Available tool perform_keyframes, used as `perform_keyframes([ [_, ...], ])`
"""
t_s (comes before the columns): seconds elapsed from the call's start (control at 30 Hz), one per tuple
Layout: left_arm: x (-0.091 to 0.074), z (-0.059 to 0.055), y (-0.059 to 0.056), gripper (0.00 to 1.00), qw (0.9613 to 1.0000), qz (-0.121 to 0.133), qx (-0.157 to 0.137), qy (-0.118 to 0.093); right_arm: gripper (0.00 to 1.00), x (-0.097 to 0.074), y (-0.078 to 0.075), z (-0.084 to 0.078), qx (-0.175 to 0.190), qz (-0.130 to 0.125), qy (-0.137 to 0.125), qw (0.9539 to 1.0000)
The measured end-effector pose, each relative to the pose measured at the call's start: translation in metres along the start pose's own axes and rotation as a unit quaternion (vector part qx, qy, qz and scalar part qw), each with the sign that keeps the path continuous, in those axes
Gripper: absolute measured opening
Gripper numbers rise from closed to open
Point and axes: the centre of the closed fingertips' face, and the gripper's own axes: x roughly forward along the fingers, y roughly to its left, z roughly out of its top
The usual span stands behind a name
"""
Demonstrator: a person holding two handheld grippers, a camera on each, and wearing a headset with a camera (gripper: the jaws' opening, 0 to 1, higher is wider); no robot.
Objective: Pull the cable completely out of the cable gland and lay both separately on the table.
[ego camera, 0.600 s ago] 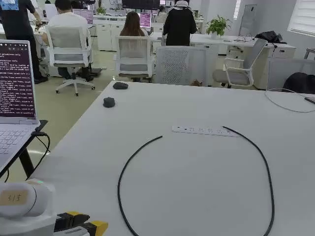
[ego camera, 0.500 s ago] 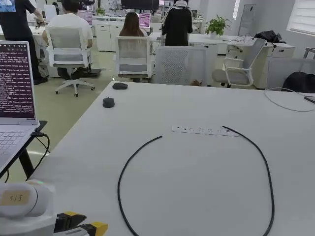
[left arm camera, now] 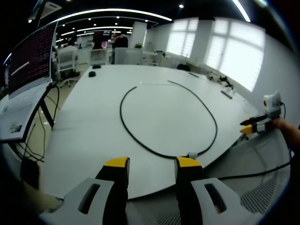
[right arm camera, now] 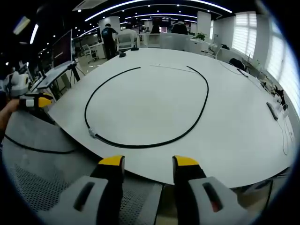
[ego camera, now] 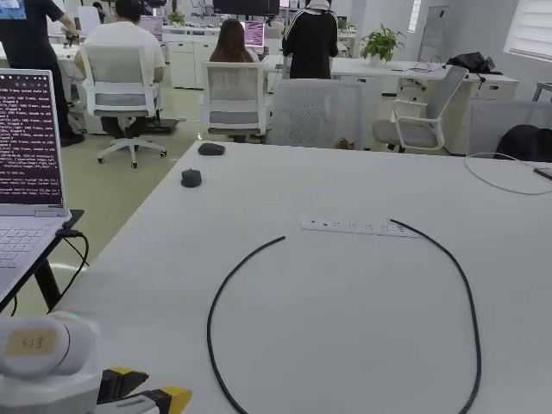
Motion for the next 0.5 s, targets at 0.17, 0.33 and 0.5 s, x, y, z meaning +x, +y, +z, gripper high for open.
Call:
perform_keyframes([
  [0.17,-0.0001,-0.0005,0.0002,0.4,1.0,0.001,0.0,0.002,0.42,0.0,0.0002,-0.0002,0.001,0.001,0.0,1.0],
  [0.33,-0.0003,-0.0006,-0.0002,0.39,1.0,0.0,0.0,0.002,0.44,-0.0005,-0.0005,0.0003,0.005,-0.003,-0.002,1.0],
  [0.5,-0.0004,-0.0013,0.0004,0.39,1.0,-0.001,-0.001,0.003,0.44,-0.0003,0.0004,-0.0006,0.004,-0.001,0.001,1.0],
])
